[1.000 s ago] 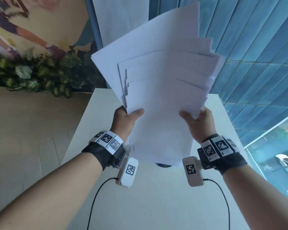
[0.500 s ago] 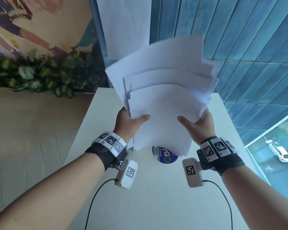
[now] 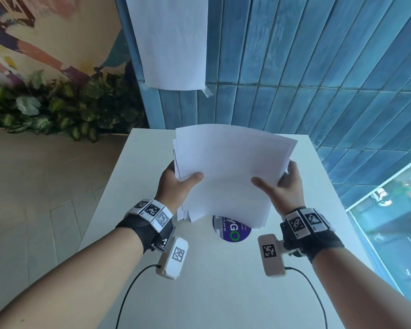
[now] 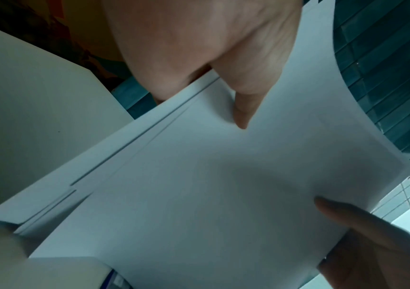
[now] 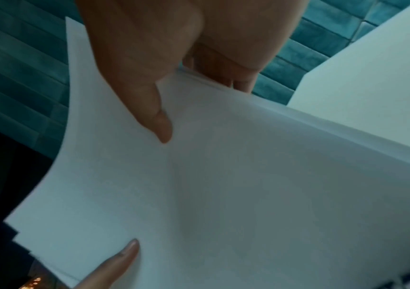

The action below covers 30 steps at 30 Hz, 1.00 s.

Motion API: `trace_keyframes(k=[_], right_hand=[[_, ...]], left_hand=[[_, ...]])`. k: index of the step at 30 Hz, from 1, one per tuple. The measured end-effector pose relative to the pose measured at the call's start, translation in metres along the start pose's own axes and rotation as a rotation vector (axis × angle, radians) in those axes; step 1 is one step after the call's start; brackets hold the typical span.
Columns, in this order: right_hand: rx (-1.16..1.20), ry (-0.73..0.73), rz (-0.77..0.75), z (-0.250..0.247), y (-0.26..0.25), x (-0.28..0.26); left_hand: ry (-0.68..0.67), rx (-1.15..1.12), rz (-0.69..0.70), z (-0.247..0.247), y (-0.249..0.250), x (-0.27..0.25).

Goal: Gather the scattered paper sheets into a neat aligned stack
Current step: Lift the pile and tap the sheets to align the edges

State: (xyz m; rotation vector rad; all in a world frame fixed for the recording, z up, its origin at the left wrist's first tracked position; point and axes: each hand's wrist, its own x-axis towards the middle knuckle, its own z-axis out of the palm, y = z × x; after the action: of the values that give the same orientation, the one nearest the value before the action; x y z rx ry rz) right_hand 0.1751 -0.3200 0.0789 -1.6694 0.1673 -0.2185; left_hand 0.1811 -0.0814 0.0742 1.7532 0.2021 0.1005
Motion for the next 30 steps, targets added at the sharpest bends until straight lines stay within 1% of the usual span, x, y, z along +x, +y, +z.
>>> trace_keyframes(k=[4, 6, 8, 10, 12, 15, 17, 21, 24, 26, 28, 30], right_hand=[[-0.133, -0.087, 0.017, 0.004, 0.021, 0.002], [-0.129, -0.073, 0.015, 0.007, 0.027, 0.004], [-0.091, -0.036, 0.033, 0.011, 0.030, 0.007], [-0.086, -0.020, 0.054, 0.012, 0.031, 0.009], [-0.094, -0.050, 0.053, 0.010, 0.032, 0.011], [-0.134, -0.075, 0.038, 0.010, 0.035, 0.013], [-0.122, -0.047, 0.018, 0.015, 0.038, 0.013], [-0.072, 0.007, -0.013, 0.024, 0.036, 0.010], [-0.053, 0.022, -0.089, 0.022, 0.027, 0.010], [-0.074, -0.011, -0.146, 0.017, 0.021, 0.009], [-0.069, -0.021, -0.134, 0.015, 0.021, 0.009], [-0.058, 0.007, -0.097, 0.015, 0.025, 0.011]], left_hand=[[-0.022, -0.044, -0.028, 0.003, -0.008, 0.005], [-0.022, -0.082, -0.033, 0.008, -0.011, 0.005], [0.017, -0.130, -0.012, 0.013, -0.013, 0.005], [0.068, -0.157, 0.017, 0.015, -0.020, 0.008], [0.074, -0.117, 0.049, 0.015, -0.025, 0.009], [0.034, 0.052, 0.126, 0.018, -0.032, 0.010], [0.052, 0.146, 0.182, 0.024, -0.034, 0.010], [0.087, 0.106, 0.242, 0.034, -0.030, 0.003], [0.111, 0.054, 0.298, 0.028, -0.025, -0.002], [0.111, 0.040, 0.294, 0.021, -0.025, -0.003], [0.090, 0.017, 0.258, 0.015, -0.027, -0.002], [0.078, 0.011, 0.240, 0.015, -0.031, -0.001]])
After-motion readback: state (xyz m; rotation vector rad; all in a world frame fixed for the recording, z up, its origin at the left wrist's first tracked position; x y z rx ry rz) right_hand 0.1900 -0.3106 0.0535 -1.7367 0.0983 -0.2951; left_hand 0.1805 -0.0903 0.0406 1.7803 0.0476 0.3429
